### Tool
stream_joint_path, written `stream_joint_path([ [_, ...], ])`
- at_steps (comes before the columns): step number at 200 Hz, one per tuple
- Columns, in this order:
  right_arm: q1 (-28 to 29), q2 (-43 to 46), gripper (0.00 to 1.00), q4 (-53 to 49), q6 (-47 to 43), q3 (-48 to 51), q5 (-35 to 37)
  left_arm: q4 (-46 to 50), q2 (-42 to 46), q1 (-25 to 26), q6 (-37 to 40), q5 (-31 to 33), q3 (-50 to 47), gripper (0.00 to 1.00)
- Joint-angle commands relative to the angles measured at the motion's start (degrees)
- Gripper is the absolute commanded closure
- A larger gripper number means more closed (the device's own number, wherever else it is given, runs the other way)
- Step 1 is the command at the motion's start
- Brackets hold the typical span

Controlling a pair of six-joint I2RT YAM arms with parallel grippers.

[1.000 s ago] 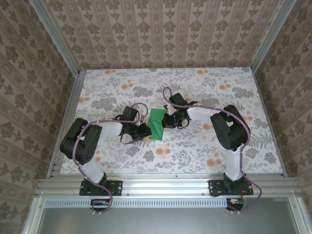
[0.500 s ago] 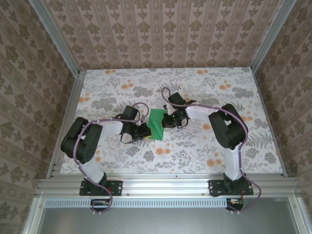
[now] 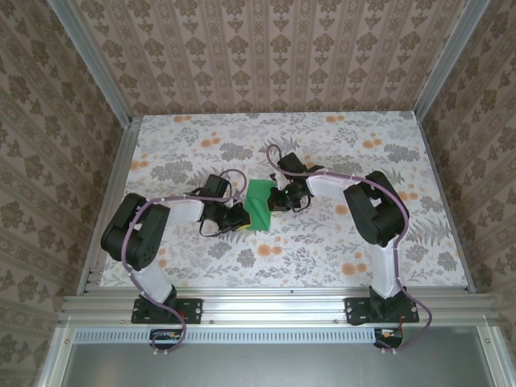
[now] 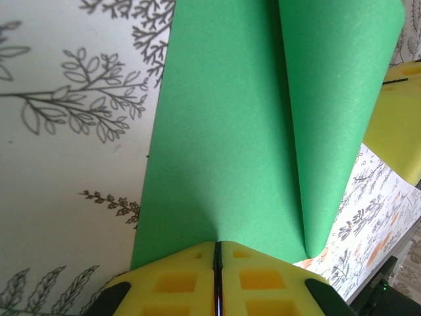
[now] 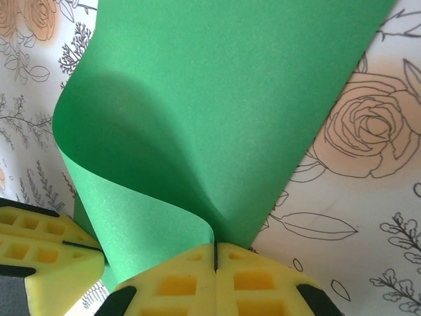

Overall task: Fold a paper plane with a square sheet of paper (pick it up from the middle)
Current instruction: Fold the triangle a second time at the center of the table.

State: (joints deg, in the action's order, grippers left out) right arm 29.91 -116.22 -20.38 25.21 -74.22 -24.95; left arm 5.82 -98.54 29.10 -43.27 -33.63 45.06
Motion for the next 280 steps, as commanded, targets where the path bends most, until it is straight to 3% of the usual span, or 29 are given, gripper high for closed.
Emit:
stream_joint_path([
  [1,0.3,-0.6,0.94,-2.1,-0.8,-0.7,1.8,3.3,-1.3,-0.2,1.2,1.1,0.3,0.89],
  [100,0.3,-2.1,0.94,-2.5,-0.1,-1.2,2.0,2.1,0.9,-0.2,0.6,0.0,1.3,0.86],
  [167,0.2,-4.1,0.93,-4.0,1.0,-1.5,3.1,-9.0,5.2,0.1,-5.6,-2.8,2.0,0.79],
  [280,0.3,-5.8,0.93,-5.9,1.5,-2.2,3.5,-12.2,-2.4,1.9,-7.9,-3.6,5.9,0.87],
])
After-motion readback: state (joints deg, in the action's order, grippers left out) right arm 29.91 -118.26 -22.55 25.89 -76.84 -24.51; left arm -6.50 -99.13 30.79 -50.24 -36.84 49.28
